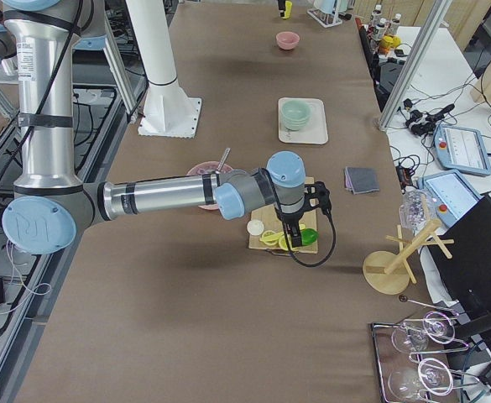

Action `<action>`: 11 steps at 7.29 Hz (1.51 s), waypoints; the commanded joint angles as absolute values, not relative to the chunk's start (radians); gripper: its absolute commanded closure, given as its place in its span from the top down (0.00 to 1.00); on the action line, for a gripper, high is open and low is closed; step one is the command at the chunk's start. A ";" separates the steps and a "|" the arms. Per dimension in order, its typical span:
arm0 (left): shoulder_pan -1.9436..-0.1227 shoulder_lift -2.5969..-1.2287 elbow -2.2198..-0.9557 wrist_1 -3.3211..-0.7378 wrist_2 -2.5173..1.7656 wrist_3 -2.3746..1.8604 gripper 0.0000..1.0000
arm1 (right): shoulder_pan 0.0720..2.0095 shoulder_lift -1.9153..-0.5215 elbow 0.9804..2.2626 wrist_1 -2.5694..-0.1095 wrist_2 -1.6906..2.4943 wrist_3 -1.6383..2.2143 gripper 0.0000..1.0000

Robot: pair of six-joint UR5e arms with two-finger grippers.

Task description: Stack pink bowl on green and place spoon

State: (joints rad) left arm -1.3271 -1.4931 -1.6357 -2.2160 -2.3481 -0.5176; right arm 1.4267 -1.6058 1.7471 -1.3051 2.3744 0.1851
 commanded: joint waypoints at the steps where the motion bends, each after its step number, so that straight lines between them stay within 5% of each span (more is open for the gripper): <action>1: -1.324 -1.522 -1.637 -2.215 -2.329 -0.517 0.98 | 1.419 -1.606 1.747 -1.302 2.376 0.196 1.00; 4: -1.321 -1.502 -1.634 -2.214 -2.315 -0.526 0.98 | 1.419 -1.597 1.746 -1.304 2.378 0.198 1.00; 11: -1.218 -1.586 -1.396 -2.212 -2.307 -0.537 0.94 | 1.312 -1.560 1.732 -1.302 2.365 0.311 1.00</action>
